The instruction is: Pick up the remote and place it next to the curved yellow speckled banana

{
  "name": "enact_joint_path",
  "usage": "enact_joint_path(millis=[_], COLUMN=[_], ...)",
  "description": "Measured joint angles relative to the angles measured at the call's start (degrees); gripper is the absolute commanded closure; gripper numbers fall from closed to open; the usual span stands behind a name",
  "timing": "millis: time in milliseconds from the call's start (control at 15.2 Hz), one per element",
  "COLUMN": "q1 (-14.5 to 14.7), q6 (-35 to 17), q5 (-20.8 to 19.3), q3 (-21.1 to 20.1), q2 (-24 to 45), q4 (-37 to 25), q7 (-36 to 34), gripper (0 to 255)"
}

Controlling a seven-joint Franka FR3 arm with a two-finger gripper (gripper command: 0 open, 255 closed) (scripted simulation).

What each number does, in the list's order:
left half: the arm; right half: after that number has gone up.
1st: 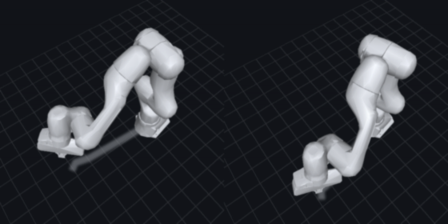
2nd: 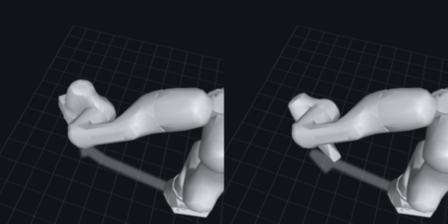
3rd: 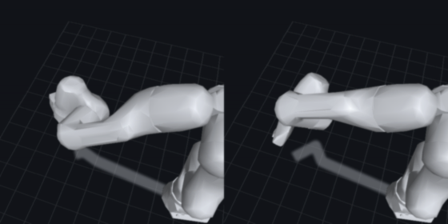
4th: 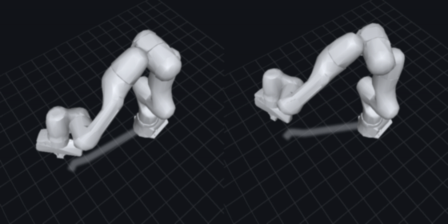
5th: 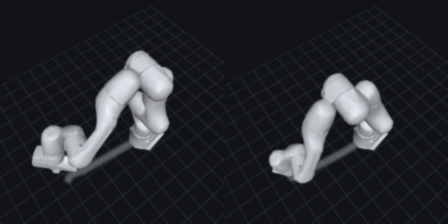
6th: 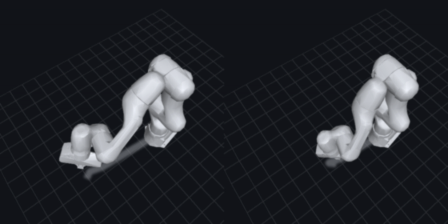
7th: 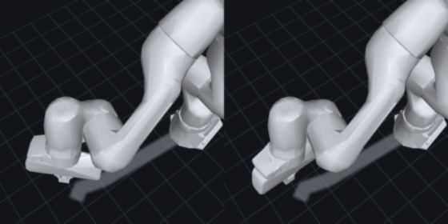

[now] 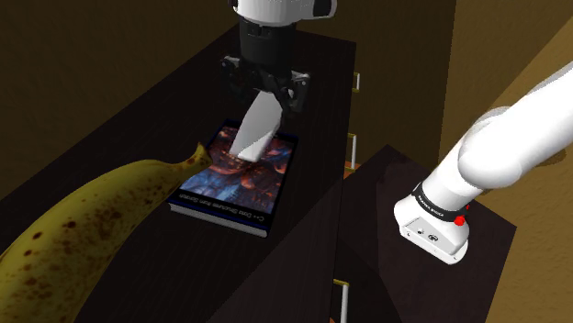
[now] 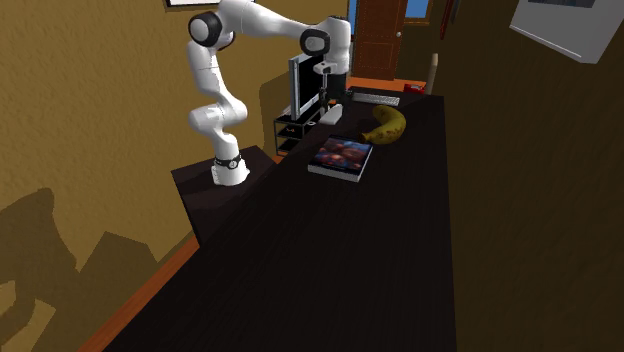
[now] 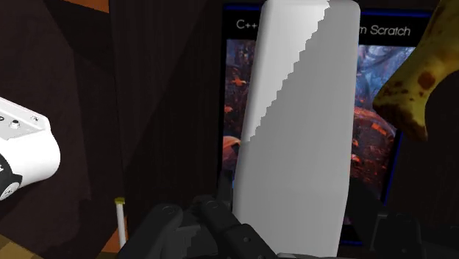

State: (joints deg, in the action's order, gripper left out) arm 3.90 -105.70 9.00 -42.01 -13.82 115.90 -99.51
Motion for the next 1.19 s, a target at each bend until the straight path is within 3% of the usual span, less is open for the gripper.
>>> enact_joint_path(millis=[528, 1188], q1=[4.46, 6.99], q6=[0.53, 0.75], q5=[3.77, 2.73], q3=[-5.60, -18.12], q2=[-3.78, -0.03], q4=[1.46, -3.64], q7=[-8.59, -24.50], gripper=[255, 255])
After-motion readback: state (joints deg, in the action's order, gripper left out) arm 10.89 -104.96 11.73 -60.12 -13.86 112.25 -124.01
